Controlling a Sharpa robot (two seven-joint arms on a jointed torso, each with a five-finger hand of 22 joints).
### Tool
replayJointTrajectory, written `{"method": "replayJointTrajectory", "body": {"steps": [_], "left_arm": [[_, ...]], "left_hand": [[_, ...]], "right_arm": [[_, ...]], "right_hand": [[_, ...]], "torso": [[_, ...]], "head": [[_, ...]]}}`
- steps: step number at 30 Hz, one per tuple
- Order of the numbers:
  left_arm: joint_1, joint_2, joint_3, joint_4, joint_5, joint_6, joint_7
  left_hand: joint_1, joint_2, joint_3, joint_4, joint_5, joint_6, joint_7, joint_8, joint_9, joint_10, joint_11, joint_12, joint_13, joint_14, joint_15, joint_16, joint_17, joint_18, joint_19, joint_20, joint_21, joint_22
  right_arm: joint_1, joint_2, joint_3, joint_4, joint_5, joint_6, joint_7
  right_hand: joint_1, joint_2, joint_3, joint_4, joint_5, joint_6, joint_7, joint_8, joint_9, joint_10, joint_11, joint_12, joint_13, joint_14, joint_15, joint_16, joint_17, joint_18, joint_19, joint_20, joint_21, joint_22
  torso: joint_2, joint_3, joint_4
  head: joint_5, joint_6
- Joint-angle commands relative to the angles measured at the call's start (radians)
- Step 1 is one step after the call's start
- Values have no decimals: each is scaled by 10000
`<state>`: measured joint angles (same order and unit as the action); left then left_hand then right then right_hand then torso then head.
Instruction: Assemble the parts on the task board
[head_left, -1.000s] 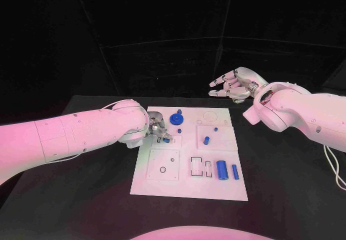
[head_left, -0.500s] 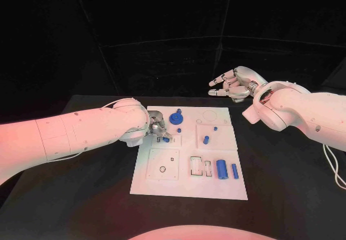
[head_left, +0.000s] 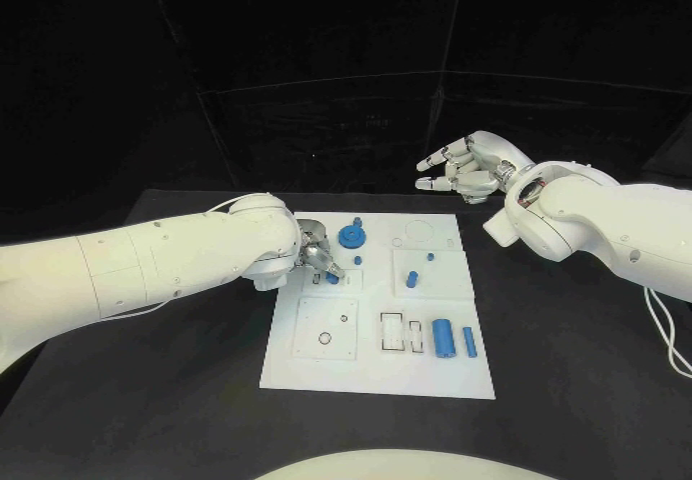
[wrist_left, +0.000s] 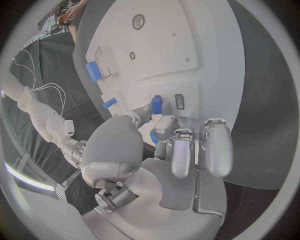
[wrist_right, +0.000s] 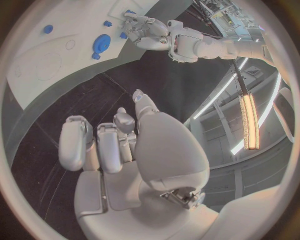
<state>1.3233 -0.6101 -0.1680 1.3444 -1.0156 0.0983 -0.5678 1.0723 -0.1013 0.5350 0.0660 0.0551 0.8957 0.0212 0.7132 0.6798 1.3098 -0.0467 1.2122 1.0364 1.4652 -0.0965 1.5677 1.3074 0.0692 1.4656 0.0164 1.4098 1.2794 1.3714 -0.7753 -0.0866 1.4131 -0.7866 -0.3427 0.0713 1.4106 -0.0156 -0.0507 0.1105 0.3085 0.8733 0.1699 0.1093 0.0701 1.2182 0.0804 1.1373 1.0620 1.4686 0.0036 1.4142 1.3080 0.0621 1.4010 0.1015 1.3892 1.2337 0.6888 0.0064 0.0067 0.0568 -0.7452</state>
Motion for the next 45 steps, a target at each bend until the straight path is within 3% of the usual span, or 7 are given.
{"method": "replayJointTrajectory", "body": {"steps": [1,19,37,45], "left_arm": [[-27,37,-27,-16,-36,366,-216],[-21,90,-26,-58,-37,210,-280],[-22,23,-21,-40,-37,-168,-246],[-20,-102,-5,123,-34,-308,-193]], "left_hand": [[-98,2,-111,3,-4,37,16,73,-17,75,11,53,27,1056,-70,31,2634,-113,123,-94,-29,30],[-568,57,-1001,428,-8,190,-34,181,17,207,-34,206,159,1056,-112,31,2634,-133,170,-136,19,138],[-1379,-44,-3629,1792,-89,239,-122,252,53,260,-104,286,195,1056,-197,31,2634,-145,202,-220,22,208],[-1355,-32,-4089,2097,-91,235,-139,262,71,270,-133,297,211,1056,-216,31,2634,-144,205,-257,12,207]], "right_arm": [[23,10,6,11,55,-34,125],[23,26,6,26,63,-50,130],[23,52,6,-15,103,-42,99],[23,62,6,-36,108,-35,94]], "right_hand": [[75,-38,-28,-54,-10,-78,-17,47,-4,-17,-32,-45,-27,569,-71,3,694,91,84,0,-4,-15],[44,-36,-47,-36,0,-89,-13,44,-6,-78,-28,-118,-114,564,-69,-14,676,93,78,0,-13,-28],[-140,-7,-168,83,62,-129,-4,46,-10,-212,-17,-286,-328,538,-59,-103,586,116,28,8,-89,-145],[-164,-1,-185,101,75,-135,-3,46,-11,-234,-15,-313,-361,532,-58,-121,568,120,19,9,-103,-165]], "torso": [[7,-4,0],[-6,1,2],[1,-8,11],[-4,-7,5]], "head": [[-4,-8],[-26,-46],[-56,0],[-49,-2]]}}
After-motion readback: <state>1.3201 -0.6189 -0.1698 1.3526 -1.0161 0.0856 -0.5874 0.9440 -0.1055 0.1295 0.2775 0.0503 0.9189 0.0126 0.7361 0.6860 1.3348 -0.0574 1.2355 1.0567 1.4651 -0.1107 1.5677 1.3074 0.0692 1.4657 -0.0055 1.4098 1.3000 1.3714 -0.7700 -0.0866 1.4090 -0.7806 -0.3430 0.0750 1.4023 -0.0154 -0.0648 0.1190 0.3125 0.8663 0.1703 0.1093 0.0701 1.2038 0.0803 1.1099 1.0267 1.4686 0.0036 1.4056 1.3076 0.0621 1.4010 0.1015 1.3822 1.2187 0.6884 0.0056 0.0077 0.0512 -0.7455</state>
